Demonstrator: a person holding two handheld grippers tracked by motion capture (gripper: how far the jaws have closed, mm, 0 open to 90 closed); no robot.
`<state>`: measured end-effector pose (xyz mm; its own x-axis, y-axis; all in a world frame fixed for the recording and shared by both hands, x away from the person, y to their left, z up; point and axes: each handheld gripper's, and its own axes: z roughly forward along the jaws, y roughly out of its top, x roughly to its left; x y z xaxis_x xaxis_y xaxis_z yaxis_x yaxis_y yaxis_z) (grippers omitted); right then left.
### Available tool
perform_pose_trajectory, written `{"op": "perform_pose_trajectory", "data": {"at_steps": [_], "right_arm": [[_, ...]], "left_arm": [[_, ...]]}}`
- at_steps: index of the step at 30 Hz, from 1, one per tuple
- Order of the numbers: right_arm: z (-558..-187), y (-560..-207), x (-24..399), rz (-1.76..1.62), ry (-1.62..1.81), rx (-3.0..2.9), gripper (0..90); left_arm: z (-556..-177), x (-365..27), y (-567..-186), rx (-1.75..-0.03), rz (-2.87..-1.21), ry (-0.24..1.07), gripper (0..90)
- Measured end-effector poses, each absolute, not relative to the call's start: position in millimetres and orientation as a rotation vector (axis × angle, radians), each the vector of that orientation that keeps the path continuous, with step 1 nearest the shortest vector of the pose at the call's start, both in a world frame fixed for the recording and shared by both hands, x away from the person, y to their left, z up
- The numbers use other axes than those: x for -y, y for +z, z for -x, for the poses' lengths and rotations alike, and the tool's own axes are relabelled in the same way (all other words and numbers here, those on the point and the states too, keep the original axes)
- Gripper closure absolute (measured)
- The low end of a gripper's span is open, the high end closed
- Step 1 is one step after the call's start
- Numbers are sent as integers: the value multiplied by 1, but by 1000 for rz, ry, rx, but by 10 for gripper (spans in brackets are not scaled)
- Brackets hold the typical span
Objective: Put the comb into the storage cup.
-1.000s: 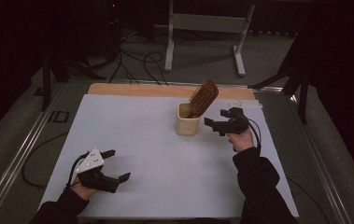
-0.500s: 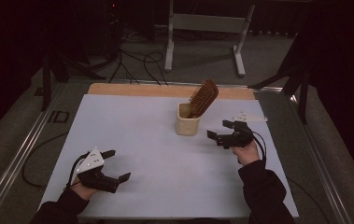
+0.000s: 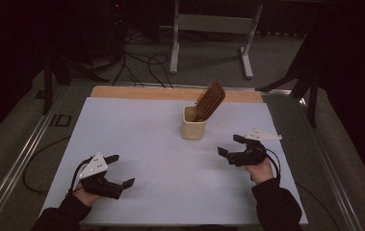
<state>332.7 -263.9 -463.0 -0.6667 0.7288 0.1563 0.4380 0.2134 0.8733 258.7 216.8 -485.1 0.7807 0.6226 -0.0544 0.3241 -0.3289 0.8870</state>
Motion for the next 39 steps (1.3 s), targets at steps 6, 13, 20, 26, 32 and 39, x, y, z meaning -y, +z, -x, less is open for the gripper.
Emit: {"op": "perform_pose_trajectory", "data": {"at_steps": [6, 13, 20, 26, 32, 39], "right_arm": [[-318, -468, 273, -1089, 1439, -2196, 123], [-299, -480, 278, -1067, 1446, -2210, 109], [-288, -493, 282, -1035, 1395, -2245, 105], [-278, -501, 287, -1039, 1381, -2244, 105], [-270, -506, 292, -1033, 1368, -2212, 105], [-264, -507, 298, -1065, 1372, -2167, 106]], "left_arm": [[-259, -217, -485, -715, -1940, 363, 0], [-259, -217, -485, -715, -1939, 362, 0], [-259, -218, -485, -718, -1940, 367, 0], [-258, -218, -486, -719, -1940, 360, 0], [-258, -217, -486, -714, -1946, 359, 0], [-258, -217, -487, -713, -1947, 360, 0]]}}
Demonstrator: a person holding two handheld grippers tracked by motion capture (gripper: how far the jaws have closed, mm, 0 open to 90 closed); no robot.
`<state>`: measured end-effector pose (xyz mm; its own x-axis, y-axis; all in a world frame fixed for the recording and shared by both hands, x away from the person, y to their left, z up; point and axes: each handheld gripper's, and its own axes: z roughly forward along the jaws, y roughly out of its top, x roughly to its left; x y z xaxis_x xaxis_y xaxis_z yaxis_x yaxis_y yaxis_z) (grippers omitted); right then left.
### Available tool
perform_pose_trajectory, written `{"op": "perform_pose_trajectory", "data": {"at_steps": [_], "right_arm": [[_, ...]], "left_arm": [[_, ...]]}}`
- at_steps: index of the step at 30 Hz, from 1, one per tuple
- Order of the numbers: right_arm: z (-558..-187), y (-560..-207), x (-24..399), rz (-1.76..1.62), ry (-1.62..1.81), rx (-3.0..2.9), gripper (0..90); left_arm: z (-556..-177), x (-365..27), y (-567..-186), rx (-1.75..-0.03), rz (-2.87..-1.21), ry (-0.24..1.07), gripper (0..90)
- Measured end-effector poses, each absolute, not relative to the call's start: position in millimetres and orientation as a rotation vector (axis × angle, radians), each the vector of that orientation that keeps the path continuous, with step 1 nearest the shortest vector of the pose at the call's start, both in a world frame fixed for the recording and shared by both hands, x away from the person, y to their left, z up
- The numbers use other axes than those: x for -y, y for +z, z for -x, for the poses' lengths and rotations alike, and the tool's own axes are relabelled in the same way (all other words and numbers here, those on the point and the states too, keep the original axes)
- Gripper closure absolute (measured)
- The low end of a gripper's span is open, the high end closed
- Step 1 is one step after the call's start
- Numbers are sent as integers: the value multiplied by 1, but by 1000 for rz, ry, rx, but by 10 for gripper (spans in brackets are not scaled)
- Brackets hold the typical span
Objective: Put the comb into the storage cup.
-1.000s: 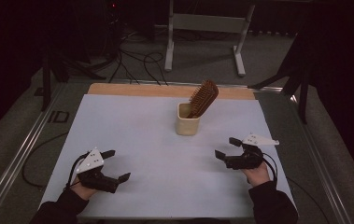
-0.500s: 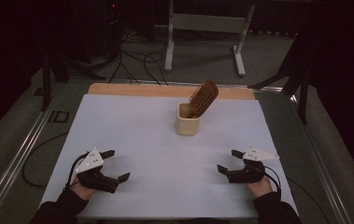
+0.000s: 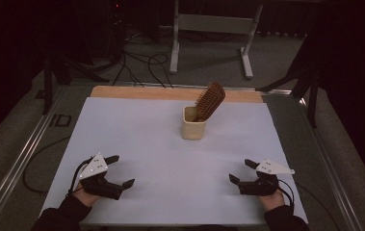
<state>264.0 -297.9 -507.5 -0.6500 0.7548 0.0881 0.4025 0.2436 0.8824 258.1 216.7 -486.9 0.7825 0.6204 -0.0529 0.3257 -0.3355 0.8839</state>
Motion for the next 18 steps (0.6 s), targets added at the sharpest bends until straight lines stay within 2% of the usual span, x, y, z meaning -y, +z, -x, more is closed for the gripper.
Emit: {"op": "perform_pose_trajectory", "data": {"at_steps": [18], "right_arm": [[-269, -507, 289, -1028, 1378, -2162, 106]], "left_arm": [[-258, -216, -488, -702, -1958, 372, 0]]}}
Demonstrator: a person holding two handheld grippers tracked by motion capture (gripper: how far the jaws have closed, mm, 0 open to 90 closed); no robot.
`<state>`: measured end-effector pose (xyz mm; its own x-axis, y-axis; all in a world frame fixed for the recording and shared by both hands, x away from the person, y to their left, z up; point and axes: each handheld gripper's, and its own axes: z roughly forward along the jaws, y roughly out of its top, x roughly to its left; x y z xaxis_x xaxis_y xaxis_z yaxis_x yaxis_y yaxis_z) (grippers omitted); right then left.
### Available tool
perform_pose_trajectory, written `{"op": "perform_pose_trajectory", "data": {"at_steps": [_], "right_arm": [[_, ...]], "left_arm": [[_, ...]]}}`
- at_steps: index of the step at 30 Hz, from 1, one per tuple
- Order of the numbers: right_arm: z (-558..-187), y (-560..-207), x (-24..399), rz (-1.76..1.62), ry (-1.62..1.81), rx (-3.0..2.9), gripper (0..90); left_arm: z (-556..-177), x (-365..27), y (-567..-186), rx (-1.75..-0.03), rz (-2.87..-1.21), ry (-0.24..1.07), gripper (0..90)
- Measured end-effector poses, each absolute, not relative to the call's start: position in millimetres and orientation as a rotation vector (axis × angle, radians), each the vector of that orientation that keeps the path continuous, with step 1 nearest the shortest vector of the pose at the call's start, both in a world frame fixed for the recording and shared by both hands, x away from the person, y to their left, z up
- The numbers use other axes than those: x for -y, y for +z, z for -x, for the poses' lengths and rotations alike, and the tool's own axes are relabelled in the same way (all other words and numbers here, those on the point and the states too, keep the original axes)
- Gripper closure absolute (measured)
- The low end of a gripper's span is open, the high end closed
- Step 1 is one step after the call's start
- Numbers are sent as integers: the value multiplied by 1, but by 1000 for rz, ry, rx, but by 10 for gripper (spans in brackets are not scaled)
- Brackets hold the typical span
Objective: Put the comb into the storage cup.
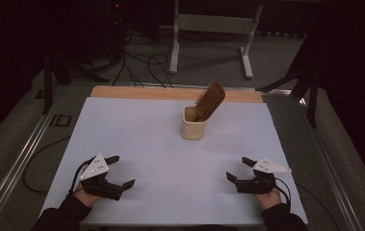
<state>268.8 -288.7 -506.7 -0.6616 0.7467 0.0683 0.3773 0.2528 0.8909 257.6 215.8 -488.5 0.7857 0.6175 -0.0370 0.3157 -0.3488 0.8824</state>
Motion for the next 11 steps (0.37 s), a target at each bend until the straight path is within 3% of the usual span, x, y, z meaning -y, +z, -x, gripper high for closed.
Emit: {"op": "perform_pose_trajectory", "data": {"at_steps": [11], "right_arm": [[-269, -507, 287, -1029, 1368, -2178, 106]], "left_arm": [[-258, -217, -489, -705, -1959, 369, 0]]}}
